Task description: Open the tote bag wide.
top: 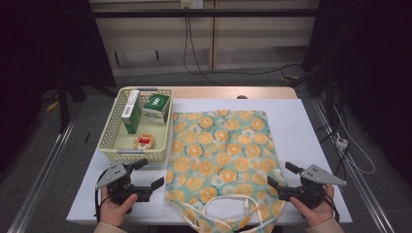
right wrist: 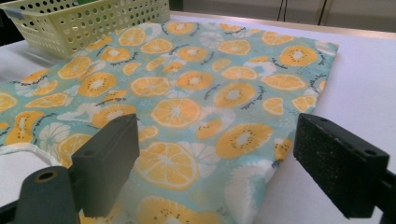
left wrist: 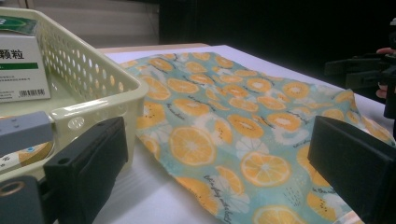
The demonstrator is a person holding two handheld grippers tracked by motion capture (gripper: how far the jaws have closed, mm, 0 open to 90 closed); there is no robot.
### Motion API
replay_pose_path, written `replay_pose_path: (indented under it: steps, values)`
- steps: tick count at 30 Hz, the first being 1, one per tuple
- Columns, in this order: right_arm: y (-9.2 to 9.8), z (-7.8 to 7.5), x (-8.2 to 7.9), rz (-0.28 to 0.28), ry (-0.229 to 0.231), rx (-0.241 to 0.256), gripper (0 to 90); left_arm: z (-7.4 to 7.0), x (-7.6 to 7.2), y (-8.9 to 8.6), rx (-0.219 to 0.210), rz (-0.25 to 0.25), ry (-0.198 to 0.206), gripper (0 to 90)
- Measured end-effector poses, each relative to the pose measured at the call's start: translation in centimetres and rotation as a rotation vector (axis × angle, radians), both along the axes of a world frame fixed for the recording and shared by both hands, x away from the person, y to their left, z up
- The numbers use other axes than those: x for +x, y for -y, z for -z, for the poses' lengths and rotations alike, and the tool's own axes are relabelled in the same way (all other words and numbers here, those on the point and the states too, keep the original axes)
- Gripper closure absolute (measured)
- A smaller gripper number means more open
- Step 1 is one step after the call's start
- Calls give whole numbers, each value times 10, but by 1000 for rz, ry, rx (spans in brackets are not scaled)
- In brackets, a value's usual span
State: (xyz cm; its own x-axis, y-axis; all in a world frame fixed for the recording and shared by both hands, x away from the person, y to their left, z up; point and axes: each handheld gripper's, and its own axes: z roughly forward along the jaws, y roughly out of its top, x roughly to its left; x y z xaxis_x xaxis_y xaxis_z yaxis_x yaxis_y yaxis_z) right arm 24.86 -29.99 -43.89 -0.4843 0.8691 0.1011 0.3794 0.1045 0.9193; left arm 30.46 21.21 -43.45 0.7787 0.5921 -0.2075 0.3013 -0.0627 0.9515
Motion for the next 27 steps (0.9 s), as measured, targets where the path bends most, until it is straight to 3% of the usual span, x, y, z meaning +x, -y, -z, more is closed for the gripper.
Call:
replay_pose_path:
  steps: [12, 15, 18, 21, 25, 27]
  values:
    - [2, -4, 2, 6, 4, -10, 149, -2, -3, 4, 6, 14, 32, 32]
    - [3, -8, 6, 11, -1, -40, 150, -4, -6, 10, 48, 35, 29, 32]
    - [3, -10, 9, 15, -6, -50, 165, -4, -7, 14, 53, 54, 18, 35]
    - [8, -13, 21, 55, -39, -67, 205, -2, -10, 22, 89, 74, -33, 44]
    - [13, -8, 32, 72, -71, -110, 257, 0, -11, 27, 141, 94, -22, 50]
    - [16, -3, 38, 72, -101, -107, 281, 2, -10, 29, 160, 112, -20, 55]
